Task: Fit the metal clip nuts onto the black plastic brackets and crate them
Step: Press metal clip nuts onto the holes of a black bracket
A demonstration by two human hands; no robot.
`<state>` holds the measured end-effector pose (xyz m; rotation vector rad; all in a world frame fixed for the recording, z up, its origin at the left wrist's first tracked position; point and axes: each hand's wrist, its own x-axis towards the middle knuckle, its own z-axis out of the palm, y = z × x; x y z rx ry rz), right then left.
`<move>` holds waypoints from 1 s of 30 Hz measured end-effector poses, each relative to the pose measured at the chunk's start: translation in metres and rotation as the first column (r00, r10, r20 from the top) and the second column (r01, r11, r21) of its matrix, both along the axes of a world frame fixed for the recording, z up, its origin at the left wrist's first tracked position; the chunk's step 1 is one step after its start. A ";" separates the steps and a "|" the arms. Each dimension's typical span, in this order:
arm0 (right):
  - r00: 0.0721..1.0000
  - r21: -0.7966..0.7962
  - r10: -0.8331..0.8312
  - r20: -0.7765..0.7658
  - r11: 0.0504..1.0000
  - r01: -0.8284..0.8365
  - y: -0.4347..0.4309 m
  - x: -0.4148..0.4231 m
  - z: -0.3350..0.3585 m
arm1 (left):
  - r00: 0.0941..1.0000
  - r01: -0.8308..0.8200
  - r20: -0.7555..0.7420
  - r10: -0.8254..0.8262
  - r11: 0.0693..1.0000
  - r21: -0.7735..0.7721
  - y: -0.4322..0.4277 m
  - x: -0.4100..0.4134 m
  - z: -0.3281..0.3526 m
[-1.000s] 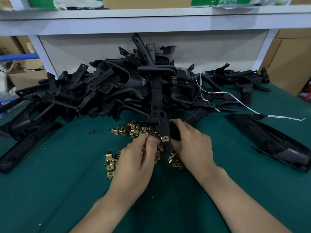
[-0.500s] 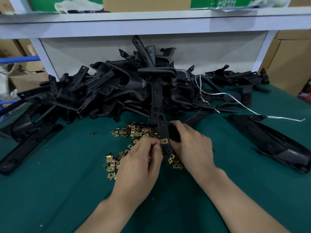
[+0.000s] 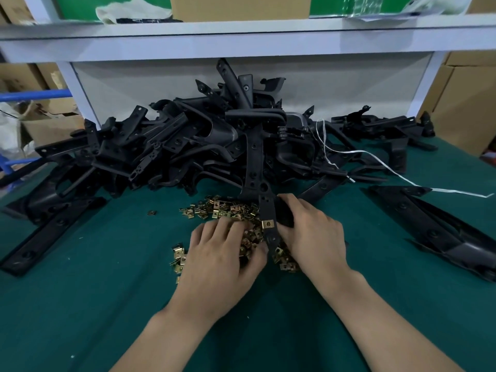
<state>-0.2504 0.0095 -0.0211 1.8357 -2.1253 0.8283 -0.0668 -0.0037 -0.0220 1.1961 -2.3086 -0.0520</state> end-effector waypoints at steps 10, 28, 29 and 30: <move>1.000 -0.030 0.002 0.017 1.000 -0.002 -0.001 0.000 -0.001 | 0.988 -0.059 0.142 0.059 0.998 0.000 -0.022 0.015 -0.001; 0.999 -0.019 0.019 0.030 1.000 -0.018 -0.003 -0.004 -0.005 | 0.910 -0.071 -0.380 0.168 0.964 0.256 -0.029 0.035 0.011; 0.999 -0.016 0.018 0.028 1.000 -0.018 -0.003 -0.004 -0.005 | 0.886 -0.116 -0.404 0.228 0.952 0.282 -0.036 0.044 0.014; 1.000 -0.014 0.015 0.024 1.000 -0.015 -0.003 -0.003 -0.004 | 0.876 -0.172 -0.390 0.284 0.939 0.298 -0.043 0.054 0.016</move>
